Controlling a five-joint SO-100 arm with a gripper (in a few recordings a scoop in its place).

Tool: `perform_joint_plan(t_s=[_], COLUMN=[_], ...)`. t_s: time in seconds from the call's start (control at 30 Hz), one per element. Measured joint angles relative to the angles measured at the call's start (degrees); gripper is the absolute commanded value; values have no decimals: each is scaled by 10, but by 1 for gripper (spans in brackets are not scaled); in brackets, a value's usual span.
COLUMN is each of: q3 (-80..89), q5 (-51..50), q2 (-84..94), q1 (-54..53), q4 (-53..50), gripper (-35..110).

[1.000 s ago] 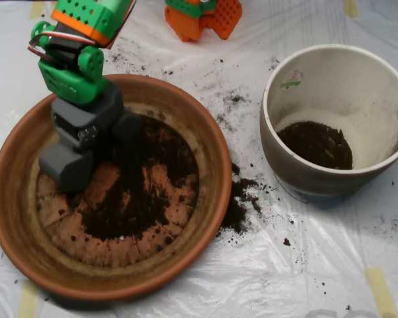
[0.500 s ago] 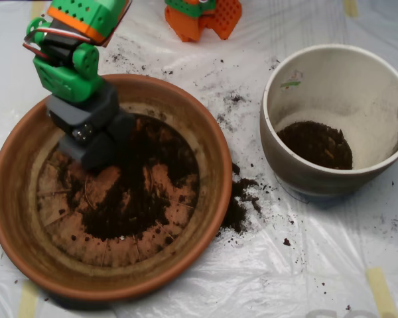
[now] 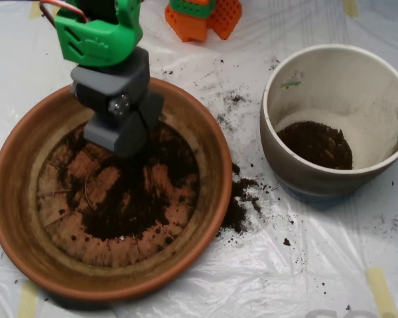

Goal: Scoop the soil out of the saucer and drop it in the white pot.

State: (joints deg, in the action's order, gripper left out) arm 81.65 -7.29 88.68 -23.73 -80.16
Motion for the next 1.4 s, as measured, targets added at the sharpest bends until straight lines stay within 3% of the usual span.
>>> perform_joint_plan(t_s=[0.37, 0.83, 0.9, 0.97, 1.4], q3=[-113, -58, -41, -21, 59], q5=[41, 72, 77, 76, 90], q2=[57, 141, 142, 142, 169], q1=[164, 431, 463, 480, 480], q4=[-64, -32, -23, -20, 15], gripper=[-1, 0, 11, 28, 33])
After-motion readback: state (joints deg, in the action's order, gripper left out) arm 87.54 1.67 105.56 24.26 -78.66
